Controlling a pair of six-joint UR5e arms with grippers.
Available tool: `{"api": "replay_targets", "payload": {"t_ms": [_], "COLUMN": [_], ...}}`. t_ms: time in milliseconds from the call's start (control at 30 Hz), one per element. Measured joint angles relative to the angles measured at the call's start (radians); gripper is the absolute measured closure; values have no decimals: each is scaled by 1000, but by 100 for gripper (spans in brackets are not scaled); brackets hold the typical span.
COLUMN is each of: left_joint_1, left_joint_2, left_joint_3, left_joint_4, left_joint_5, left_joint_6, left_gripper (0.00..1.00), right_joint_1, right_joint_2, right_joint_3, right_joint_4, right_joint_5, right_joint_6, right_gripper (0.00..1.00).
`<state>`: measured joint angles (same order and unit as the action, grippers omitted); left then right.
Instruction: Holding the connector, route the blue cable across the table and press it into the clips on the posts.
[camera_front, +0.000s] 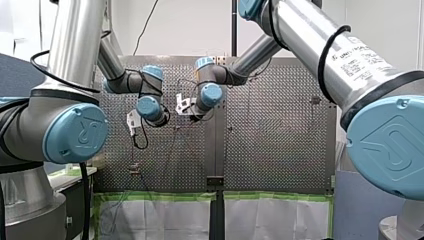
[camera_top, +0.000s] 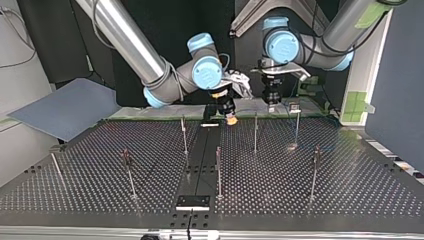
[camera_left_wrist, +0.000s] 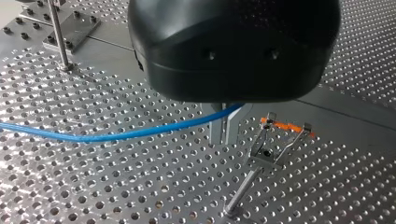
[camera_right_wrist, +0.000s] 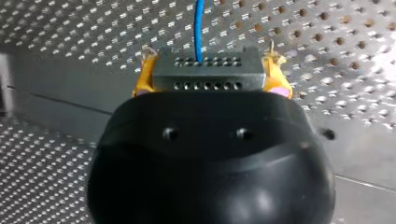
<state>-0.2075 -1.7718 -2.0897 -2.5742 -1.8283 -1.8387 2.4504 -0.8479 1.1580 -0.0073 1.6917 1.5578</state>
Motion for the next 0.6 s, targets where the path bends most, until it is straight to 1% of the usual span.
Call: {"api": "replay_targets", "payload": {"t_ms": [167,267,333,600], "left_joint_1": [-1,0,2,17], "left_joint_2": [-34,-60,-76,-137], "left_joint_3": [-1,-1,-1,-1], "left_joint_4": [31,56,69,116], "left_joint_5": [3,9,12,26], "left_joint_6": [0,-3,-8,-29], "left_gripper": [98,98,98,98], "right_joint_1": [-7,-13,-17,-41], "right_joint_2": [2,3,4,22], "right_joint_3": [42,56,60,62], "right_joint_4": [-25,-33,-36,-64], "right_joint_5": [-1,-6,-10,-47], "right_joint_6": [3,2,3,15], "right_gripper": [100,100,100,100]}}
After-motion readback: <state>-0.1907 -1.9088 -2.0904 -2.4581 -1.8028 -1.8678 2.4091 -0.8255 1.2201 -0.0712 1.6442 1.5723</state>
